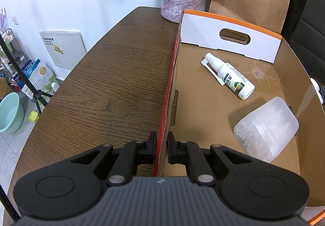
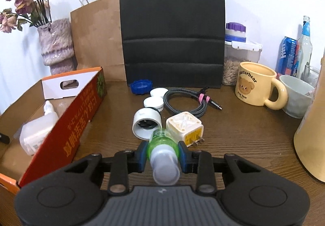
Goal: Organize rigid objects
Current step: 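Grasp the green spray bottle with the right tool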
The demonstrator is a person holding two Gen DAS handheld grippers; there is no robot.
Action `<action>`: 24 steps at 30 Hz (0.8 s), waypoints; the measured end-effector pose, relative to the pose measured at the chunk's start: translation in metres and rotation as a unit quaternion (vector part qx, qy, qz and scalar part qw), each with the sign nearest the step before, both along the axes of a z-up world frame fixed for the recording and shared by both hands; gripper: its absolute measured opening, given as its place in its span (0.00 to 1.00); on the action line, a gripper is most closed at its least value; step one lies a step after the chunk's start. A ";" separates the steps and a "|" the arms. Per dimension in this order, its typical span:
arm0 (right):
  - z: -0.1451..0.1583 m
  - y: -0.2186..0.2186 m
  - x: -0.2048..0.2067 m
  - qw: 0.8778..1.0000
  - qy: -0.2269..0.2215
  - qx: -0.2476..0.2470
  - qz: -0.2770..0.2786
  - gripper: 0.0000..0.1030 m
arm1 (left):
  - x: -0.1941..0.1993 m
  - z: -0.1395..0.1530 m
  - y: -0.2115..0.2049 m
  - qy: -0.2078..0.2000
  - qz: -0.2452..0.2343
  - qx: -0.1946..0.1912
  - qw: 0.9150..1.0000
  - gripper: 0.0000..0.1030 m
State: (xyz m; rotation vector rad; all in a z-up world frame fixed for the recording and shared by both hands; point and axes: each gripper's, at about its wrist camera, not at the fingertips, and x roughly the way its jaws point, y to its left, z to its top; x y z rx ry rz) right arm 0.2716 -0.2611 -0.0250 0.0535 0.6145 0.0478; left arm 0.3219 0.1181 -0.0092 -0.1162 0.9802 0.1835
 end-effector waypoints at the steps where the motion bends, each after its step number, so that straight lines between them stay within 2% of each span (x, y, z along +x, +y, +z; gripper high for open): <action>1: 0.001 0.000 0.000 1.000 0.000 0.000 -0.001 0.30 | 0.000 0.000 0.000 0.000 0.000 0.000 1.000 0.11; 12: 0.019 0.009 -0.009 1.000 -0.028 -0.007 -0.007 0.29 | 0.000 0.000 0.000 0.000 0.000 0.000 1.000 0.11; 24: 0.031 0.018 -0.011 0.999 -0.034 -0.005 -0.010 0.29 | 0.000 0.000 0.000 0.000 0.000 0.000 1.000 0.11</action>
